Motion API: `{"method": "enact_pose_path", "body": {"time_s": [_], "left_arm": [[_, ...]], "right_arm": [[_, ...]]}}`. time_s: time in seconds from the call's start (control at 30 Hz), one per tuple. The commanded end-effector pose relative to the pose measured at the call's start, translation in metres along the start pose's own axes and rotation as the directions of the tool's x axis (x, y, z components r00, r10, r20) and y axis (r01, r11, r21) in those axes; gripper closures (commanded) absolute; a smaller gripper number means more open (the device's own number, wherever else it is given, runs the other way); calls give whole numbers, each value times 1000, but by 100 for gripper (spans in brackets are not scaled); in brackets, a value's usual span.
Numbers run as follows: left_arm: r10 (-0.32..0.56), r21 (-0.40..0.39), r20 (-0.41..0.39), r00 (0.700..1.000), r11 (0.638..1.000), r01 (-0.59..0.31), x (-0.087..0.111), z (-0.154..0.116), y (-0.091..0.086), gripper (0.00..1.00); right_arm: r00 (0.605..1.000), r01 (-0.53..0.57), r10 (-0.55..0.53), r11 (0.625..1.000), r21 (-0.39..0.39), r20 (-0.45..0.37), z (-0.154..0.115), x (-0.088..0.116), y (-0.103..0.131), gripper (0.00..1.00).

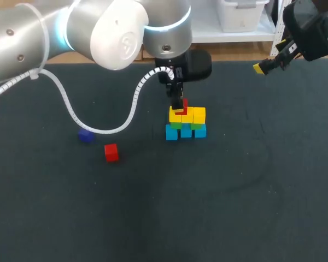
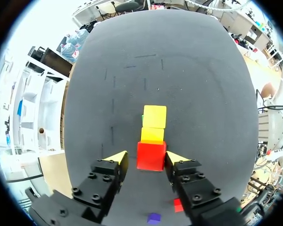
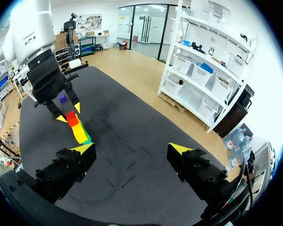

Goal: Place the blue cubes, place green cubes on the blue cubes, place the yellow cubes on the green cubes, then place the red cubes on the yellow cubes, and place purple cube on the red cubes.

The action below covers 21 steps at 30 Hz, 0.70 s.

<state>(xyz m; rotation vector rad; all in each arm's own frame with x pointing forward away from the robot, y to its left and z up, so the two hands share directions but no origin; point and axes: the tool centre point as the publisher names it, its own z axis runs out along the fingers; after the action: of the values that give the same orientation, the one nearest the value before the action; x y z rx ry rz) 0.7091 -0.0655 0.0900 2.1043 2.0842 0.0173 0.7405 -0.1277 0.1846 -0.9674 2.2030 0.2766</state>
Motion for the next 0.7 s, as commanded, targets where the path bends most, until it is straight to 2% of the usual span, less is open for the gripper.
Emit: {"method": "enact_pose_path", "body": {"time_s": [0.03, 0.2, 0.27, 0.3, 0.7], "left_arm": [[1, -4, 4, 1000, 1000, -1, 2, 0, -2, 45], [5, -1, 7, 1000, 1000, -5, 2, 1, -2, 33], [5, -1, 5, 1000, 1000, -5, 2, 1, -2, 45], [5, -1, 4, 1000, 1000, -5, 2, 1, -3, 49], [6, 2, 4, 1000, 1000, -6, 1, 2, -3, 56]], "right_arm": [[1000, 0, 0, 1000, 2, 0, 0, 0, 1, 0], [1000, 0, 0, 1000, 2, 0, 0, 0, 1, 0], [1000, 0, 0, 1000, 2, 0, 0, 0, 1, 0], [1000, 0, 0, 1000, 2, 0, 0, 0, 1, 0], [1000, 0, 0, 1000, 2, 0, 0, 0, 1, 0]]}}
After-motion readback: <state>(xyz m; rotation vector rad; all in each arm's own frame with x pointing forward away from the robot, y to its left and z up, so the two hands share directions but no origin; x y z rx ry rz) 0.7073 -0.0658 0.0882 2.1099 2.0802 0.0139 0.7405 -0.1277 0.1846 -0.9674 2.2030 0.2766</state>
